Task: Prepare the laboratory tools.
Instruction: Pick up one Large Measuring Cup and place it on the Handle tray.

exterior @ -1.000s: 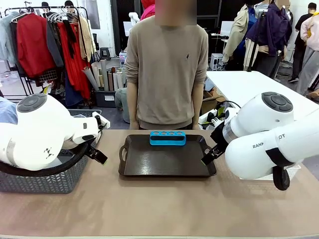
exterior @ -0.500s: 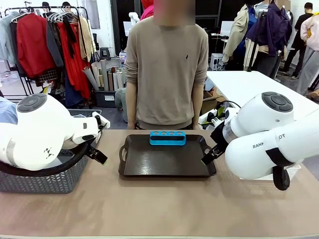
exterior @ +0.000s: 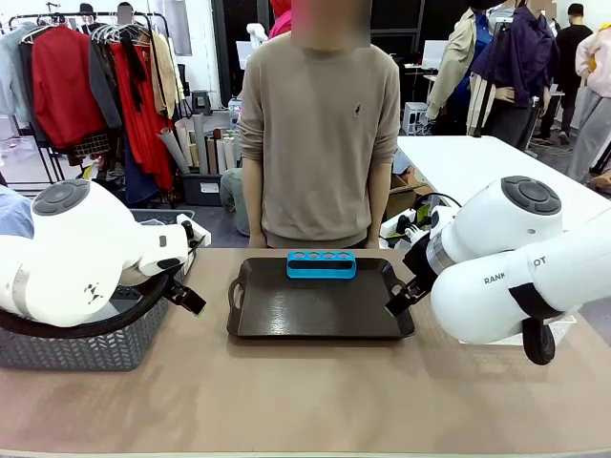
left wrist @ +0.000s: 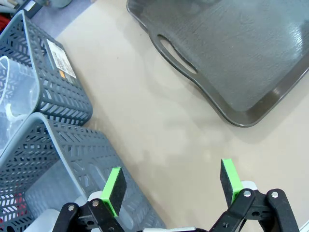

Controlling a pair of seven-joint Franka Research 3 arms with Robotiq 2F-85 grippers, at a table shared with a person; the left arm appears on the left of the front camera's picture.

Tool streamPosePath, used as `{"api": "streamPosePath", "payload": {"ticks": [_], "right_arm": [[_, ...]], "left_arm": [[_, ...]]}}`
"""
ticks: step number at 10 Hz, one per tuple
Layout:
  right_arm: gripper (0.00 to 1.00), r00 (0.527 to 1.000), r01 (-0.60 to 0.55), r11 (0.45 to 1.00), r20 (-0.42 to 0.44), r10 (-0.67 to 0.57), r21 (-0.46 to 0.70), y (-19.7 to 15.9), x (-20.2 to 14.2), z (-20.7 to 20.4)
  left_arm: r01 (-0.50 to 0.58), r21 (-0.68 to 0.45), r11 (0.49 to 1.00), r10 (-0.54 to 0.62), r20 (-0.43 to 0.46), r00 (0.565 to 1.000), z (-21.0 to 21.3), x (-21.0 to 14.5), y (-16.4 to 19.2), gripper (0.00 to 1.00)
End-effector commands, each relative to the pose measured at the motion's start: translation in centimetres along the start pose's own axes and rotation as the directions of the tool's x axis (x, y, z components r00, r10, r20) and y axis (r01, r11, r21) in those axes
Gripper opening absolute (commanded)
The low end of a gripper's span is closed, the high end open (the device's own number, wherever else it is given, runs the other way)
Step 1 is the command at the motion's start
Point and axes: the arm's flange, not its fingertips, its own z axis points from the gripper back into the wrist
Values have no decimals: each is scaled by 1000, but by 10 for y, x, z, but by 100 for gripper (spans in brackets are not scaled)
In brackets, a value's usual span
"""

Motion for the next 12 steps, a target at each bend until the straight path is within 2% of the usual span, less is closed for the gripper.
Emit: {"api": "streamPosePath", "payload": {"ticks": [1,3,4,7,8,12], "right_arm": [[100,999,34,999,10,-34,4,0,1,2],[100,998,63,996,-9,-62,67,1,3,3],[100,996,84,987,-26,-82,134,2,2,6],[100,996,82,970,-55,-71,230,7,9,8],[100,995,95,957,-60,-81,275,3,17,17],[100,994,112,946,-24,-110,305,-29,55,54]], "left_arm": [[-12,5,1000,12,-18,1000,0,0,-5,100],[-1,6,1000,1,-4,1000,14,-7,0,100],[12,-1,1000,-12,11,1000,22,-7,2,100],[106,45,993,-110,82,991,44,-7,8,100],[182,73,981,-192,176,966,58,-9,7,100],[337,56,940,-340,253,906,99,-34,8,100]]}}
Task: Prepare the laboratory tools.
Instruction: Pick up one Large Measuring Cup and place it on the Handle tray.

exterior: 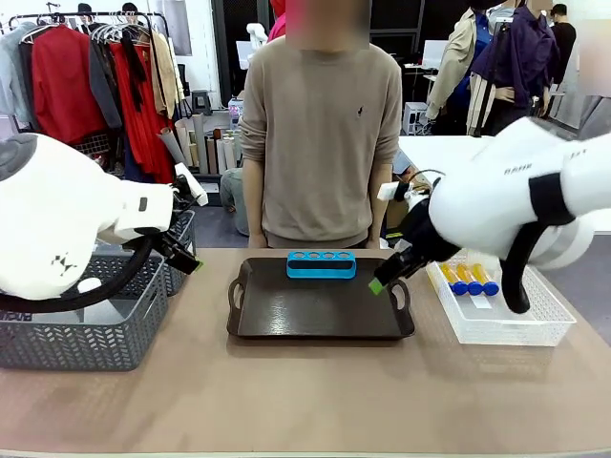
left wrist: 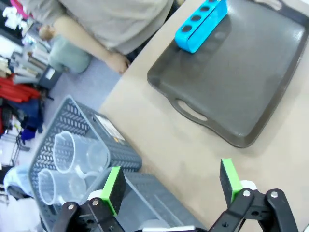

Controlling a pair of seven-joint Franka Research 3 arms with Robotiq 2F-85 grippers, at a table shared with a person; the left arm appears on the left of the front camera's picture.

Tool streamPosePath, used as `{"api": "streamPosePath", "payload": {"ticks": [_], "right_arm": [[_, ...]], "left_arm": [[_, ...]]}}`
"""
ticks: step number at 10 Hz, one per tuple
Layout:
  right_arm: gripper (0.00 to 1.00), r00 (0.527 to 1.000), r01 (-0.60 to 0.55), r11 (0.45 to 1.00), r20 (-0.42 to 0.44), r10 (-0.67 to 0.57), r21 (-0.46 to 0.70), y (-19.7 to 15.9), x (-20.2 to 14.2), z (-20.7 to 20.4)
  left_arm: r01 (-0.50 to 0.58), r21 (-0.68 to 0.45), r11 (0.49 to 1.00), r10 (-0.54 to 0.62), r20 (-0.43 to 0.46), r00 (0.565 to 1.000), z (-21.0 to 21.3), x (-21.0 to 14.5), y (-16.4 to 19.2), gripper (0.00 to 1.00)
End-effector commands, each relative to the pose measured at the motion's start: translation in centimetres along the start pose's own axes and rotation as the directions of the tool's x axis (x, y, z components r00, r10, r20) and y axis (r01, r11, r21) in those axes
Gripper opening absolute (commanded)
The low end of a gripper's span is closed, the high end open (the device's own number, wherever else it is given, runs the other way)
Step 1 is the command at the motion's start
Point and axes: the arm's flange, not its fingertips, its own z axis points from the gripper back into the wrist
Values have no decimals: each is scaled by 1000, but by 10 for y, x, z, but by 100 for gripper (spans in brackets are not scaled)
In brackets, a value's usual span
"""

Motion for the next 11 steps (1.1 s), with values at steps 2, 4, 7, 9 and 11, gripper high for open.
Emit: {"api": "streamPosePath", "payload": {"ticks": [2,4,7,9,11], "right_arm": [[100,997,-18,1000,74,19,-24,-26,16,7],[100,1000,9,1000,15,-9,-4,-10,10,11],[100,1000,9,1000,15,-9,-4,-10,10,11],[100,1000,9,1000,15,-9,-4,-10,10,11],[100,1000,-7,1000,8,7,-25,-9,12,10]], "left_arm": [[25,-79,997,-24,9,1000,31,-62,-13,100],[22,-18,1000,-22,23,999,6,1,3,100],[22,-18,1000,-22,23,999,6,1,3,100],[22,-18,1000,-22,23,999,6,1,3,100],[39,-55,998,-40,-12,999,12,-1,7,100]]}}
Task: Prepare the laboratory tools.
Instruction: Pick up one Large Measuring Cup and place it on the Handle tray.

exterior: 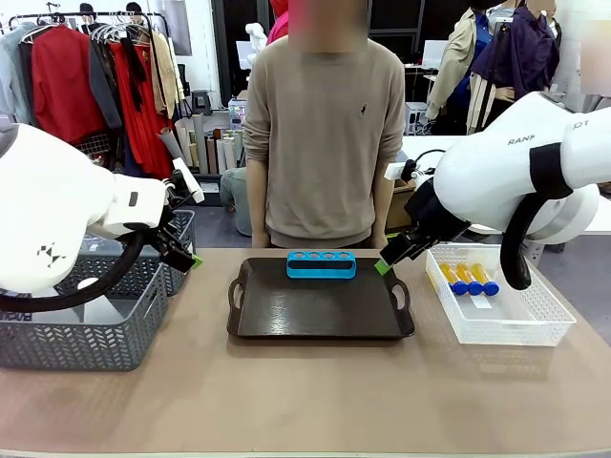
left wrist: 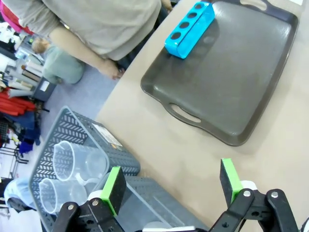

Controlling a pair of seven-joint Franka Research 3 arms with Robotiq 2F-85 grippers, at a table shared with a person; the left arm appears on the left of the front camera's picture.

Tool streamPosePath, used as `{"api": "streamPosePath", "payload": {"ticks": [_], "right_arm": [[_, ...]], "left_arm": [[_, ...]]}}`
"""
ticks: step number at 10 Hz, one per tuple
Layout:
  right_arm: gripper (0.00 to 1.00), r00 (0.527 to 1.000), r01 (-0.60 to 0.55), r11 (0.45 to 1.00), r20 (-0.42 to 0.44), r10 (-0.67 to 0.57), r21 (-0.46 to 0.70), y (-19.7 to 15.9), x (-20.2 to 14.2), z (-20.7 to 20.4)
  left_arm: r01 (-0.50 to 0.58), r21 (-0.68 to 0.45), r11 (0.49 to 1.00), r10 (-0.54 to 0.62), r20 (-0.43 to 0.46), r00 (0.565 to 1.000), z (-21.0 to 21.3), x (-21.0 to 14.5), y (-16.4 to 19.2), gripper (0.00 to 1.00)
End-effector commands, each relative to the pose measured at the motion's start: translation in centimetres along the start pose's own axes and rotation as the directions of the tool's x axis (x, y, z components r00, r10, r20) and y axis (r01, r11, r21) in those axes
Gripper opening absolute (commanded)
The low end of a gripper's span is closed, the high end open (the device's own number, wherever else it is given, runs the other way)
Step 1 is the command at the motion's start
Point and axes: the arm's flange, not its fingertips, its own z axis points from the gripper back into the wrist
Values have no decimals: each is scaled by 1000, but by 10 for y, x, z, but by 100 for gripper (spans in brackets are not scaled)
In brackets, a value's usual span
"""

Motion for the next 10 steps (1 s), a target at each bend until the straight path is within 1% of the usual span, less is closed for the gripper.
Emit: {"api": "streamPosePath", "payload": {"ticks": [1,3,4,5,6,7,8,9,10], "right_arm": [[100,1000,-14,999,-19,15,39,3,4,2],[100,999,-15,994,-45,20,109,5,16,13],[100,998,-24,990,-46,31,140,5,22,19],[100,999,-15,986,-25,19,164,3,29,29],[100,1000,-9,985,-7,10,172,0,36,41],[100,999,-14,980,39,6,197,-12,45,61],[100,998,-2,976,69,-13,217,-26,50,74],[100,997,0,973,71,-17,229,-38,53,84],[100,996,-6,982,93,-12,188,-48,57,92]], "left_arm": [[-20,-93,995,19,-19,1000,13,1,8,100],[-82,-223,971,73,-46,996,18,4,16,100],[-77,-295,952,82,6,997,23,8,18,100],[-66,-333,941,88,51,995,32,12,18,100],[-57,-335,941,91,88,992,43,16,20,100],[-37,-321,946,84,131,988,56,21,26,100],[-35,-319,947,85,143,986,67,26,33,100],[-31,-327,944,85,152,985,77,30,43,100],[-43,-324,945,92,136,986,84,31,52,100]]}}
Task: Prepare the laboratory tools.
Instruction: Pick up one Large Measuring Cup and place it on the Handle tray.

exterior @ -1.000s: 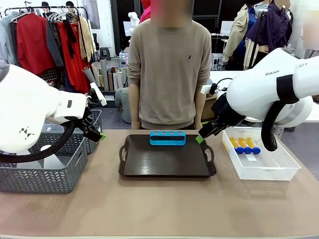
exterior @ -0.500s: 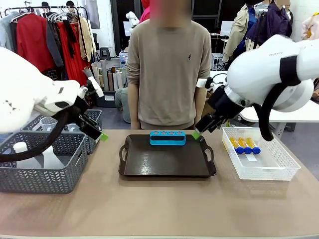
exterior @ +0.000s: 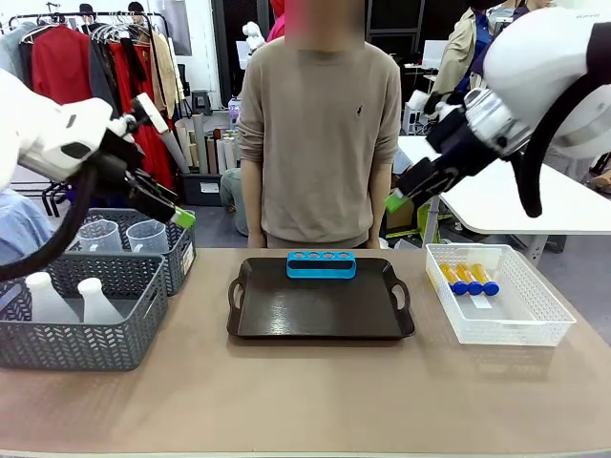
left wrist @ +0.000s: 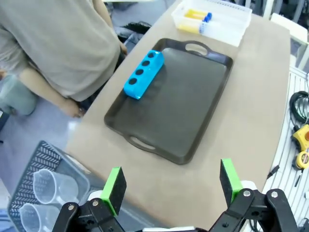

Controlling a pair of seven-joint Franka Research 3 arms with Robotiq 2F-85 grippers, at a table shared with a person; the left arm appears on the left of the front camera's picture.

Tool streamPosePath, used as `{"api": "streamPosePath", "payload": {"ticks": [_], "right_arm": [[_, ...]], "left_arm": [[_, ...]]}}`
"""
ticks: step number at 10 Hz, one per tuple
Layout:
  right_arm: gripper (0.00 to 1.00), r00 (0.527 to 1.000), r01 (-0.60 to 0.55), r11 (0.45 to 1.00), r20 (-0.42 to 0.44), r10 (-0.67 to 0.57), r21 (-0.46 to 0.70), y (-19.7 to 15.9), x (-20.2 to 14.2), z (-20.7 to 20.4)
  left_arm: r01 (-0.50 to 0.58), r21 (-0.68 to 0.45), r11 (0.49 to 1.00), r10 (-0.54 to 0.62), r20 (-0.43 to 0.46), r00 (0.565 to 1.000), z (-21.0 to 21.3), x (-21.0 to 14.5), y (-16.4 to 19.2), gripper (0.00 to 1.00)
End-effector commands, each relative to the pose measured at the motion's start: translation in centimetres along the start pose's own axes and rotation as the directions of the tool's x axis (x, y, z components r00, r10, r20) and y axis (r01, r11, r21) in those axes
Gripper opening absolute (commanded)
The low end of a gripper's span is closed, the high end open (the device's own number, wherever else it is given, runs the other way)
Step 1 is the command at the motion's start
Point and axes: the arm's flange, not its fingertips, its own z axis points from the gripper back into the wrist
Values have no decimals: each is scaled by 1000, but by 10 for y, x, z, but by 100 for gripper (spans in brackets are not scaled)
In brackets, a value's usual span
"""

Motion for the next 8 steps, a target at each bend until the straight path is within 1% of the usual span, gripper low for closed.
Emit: {"api": "streamPosePath", "payload": {"ticks": [1,2,3,8], "right_arm": [[100,999,-20,1000,38,20,-3,-19,6,4],[100,999,-15,1000,34,15,-4,-20,5,0],[100,1000,2,1000,15,-2,-16,-11,2,9],[100,1000,2,1000,15,-2,-16,-11,2,9]], "left_arm": [[-3,-15,1000,3,-7,1000,9,1,16,100],[12,0,1000,-12,-31,999,20,6,25,100],[-7,1,1000,7,-3,1000,8,1,8,100],[-7,1,1000,7,-3,1000,8,1,8,100]]}}
